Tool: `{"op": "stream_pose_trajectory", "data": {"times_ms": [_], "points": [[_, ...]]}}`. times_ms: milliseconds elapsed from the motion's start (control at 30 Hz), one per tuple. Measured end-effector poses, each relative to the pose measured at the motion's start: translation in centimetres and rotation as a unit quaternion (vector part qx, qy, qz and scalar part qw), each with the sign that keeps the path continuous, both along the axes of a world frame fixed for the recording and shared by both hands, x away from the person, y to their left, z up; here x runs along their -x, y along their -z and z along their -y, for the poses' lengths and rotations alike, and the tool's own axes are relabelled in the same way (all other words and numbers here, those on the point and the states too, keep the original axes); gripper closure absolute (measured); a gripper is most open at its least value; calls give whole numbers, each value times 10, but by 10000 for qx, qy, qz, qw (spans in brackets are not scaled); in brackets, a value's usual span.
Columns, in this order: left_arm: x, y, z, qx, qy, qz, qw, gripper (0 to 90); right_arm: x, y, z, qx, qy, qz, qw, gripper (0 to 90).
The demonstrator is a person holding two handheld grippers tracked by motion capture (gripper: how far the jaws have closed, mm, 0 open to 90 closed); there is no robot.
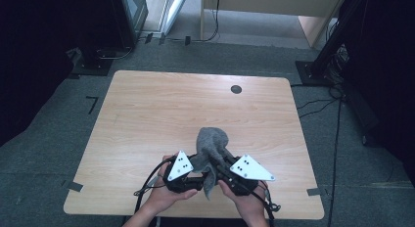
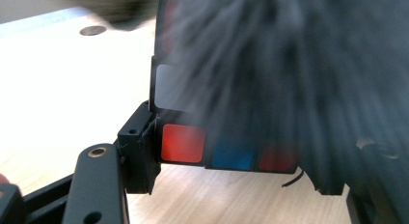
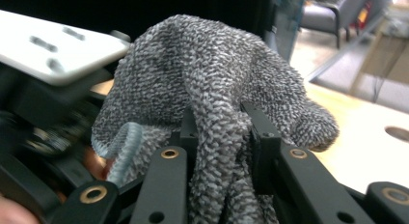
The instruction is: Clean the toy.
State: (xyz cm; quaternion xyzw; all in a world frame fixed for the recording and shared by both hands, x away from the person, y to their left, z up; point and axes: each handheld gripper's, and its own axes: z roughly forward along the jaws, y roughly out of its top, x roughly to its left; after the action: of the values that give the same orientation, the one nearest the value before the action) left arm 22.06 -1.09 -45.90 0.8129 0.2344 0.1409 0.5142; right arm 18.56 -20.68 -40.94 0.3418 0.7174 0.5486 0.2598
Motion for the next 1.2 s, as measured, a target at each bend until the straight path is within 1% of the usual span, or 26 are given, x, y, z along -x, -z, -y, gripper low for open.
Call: {"op": "stream_pose_trajectory", "data": {"times_ms": [33, 67, 100, 133, 200, 267, 333, 367, 433, 467, 500, 567, 600, 667, 733, 767, 800, 833, 867, 900, 967, 1000, 1033, 1100, 1133, 1200], "points": [[2, 0, 2, -22, 34, 49, 10000, 343, 1, -1, -4, 51, -8, 47, 10000, 734], [3, -1, 2, -21, 45, 67, 10000, 342, 1, -2, -6, 69, 28, 47, 10000, 734], [3, -1, 2, -1, 37, 65, 10000, 342, 0, -2, -4, 20, 68, 8, 10000, 735], [3, -2, 2, 37, 14, 61, 10000, 343, -2, -2, 0, -14, 147, -22, 9999, 739], [1, -3, -2, 71, -55, 32, 10000, 343, -7, 1, 8, 16, 385, -143, 9992, 746], [-3, -3, -5, 129, -134, -42, 9998, 342, -9, 3, 14, -19, 465, -228, 9987, 750], [-4, -2, -5, 191, -127, -110, 9997, 342, -7, 2, 13, -73, 432, -251, 9987, 749], [-4, -2, -4, 193, -99, -129, 9997, 343, -5, 0, 11, -87, 361, -234, 9990, 748], [-2, -1, -1, 145, -26, -89, 9999, 343, -2, -3, 5, -57, 137, -118, 9998, 747], [0, -2, 1, 134, 3, -59, 9999, 343, -1, -4, 2, -18, 80, -64, 9999, 747], [1, -2, 1, 129, 10, -41, 9999, 343, -1, -5, 1, 24, 95, -53, 9999, 747], [0, -3, 0, 161, 1, -13, 9999, 343, -3, -4, 5, 1, 199, -87, 9998, 749], [-1, -4, -2, 186, -27, -13, 9998, 342, -6, -3, 9, 1, 300, -131, 9995, 750], [-4, -4, -6, 316, -95, -105, 9994, 343, -11, 0, 19, -55, 539, -258, 9982, 752], [-6, -4, -9, 390, -95, -206, 9990, 343, -14, 3, 26, -173, 629, -375, 9972, 752], [-6, -3, -9, 409, -78, -226, 9989, 343, -14, 2, 26, -186, 609, -378, 9973, 752], [-6, -3, -8, 394, -62, -220, 9990, 343, -12, 1, 24, -205, 533, -356, 9977, 751], [-5, -2, -6, 348, -42, -182, 9992, 343, -9, -1, 20, -229, 374, -306, 9986, 750], [-4, -3, -5, 292, -20, -128, 9995, 343, -6, -2, 14, -190, 223, -210, 9994, 749], [-2, -3, -4, 274, -4, -103, 9996, 343, -2, -4, 7, -99, 99, -100, 9999, 748], [-1, -4, -4, 280, -6, -68, 9996, 343, 2, -7, -1, 69, 27, 42, 10000, 749], [-1, -5, -5, 292, -19, -53, 9996, 343, 1, -8, -1, 59, 42, 38, 10000, 749], [-2, -5, -7, 320, -24, -55, 9995, 343, -1, -7, 2, 6, 91, 4, 10000, 750], [-2, -6, -9, 390, -50, -46, 9992, 343, -6, -5, 12, -93, 366, -144, 9992, 752], [-3, -6, -10, 424, -46, -79, 9991, 343, -9, -3, 18, -156, 482, -224, 9985, 751], [-4, -5, -11, 480, -30, -138, 9987, 343, -11, -1, 25, -279, 529, -355, 9976, 752]]}}
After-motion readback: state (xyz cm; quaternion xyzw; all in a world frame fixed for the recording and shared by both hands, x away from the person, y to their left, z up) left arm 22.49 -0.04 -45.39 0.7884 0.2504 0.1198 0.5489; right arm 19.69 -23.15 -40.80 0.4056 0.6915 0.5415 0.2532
